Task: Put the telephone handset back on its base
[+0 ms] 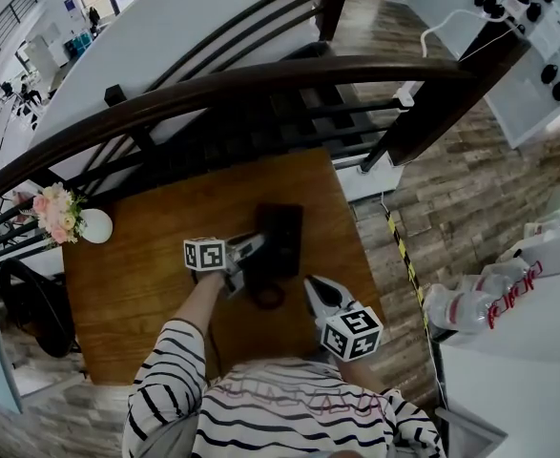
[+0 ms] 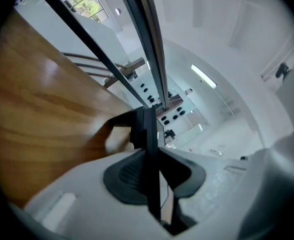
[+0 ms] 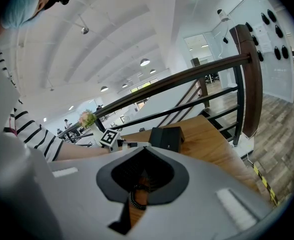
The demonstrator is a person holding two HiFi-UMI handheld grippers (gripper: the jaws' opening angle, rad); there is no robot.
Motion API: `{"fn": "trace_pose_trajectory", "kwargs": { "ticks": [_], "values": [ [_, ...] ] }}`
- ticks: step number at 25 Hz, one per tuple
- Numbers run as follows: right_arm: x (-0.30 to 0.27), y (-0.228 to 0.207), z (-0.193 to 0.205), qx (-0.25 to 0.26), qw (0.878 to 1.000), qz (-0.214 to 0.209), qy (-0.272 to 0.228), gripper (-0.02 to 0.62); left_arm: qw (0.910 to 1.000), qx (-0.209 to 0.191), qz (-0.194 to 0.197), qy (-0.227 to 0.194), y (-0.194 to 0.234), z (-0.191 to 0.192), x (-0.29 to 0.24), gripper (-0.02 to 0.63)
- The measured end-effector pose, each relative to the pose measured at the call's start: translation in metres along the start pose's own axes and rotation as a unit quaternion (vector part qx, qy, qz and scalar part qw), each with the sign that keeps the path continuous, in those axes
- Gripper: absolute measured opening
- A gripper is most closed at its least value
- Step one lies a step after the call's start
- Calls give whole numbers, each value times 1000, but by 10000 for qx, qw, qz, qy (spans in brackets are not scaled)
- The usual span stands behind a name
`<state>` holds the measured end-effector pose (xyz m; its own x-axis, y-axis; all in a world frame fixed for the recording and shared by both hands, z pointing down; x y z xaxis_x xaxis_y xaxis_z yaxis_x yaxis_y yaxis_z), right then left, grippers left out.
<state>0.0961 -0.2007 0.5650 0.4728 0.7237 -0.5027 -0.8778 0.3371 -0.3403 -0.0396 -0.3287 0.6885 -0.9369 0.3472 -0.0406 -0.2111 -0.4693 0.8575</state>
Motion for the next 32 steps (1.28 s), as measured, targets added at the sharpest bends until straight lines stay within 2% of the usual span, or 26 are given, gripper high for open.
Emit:
{"fn": "trace_pose_trajectory", "kwargs": {
  "ticks": [5, 10, 19, 24, 27, 32],
  "values": [
    [0, -1, 3, -25, 10000, 26, 23, 0, 9996, 77, 274, 8, 2, -3, 1, 71],
    [-1, -1, 2, -28, 10000, 36, 60, 0, 9957, 548, 743, -48, 7, -2, 0, 72],
    [-6, -4, 1, -51, 10000, 40, 68, 0, 9978, 493, 437, -45, 15, -4, 0, 93],
    [-6, 0, 0, -30, 10000, -33, 56, 0, 9989, 428, 166, -45, 15, -3, 5, 134],
    [-3, 1, -2, -15, 10000, -45, 27, 0, 9995, 328, -7, 7, 13, -3, 9, 167],
    [3, 5, -4, 11, 10000, -61, -38, 0, 9999, 65, -99, -37, -5, -8, 18, 172]
  ]
}}
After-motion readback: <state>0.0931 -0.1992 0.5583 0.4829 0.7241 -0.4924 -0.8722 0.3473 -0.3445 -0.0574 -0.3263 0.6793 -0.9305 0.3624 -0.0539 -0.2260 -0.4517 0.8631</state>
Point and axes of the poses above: the fingertips, and each gripper's own axes: x backward along the fingers, y to its left, z out of its underside, the point moved 3 cm from there along x, backward along the fingers, and after that the axes turned 9 degrees about z, right-handed, at the moved point
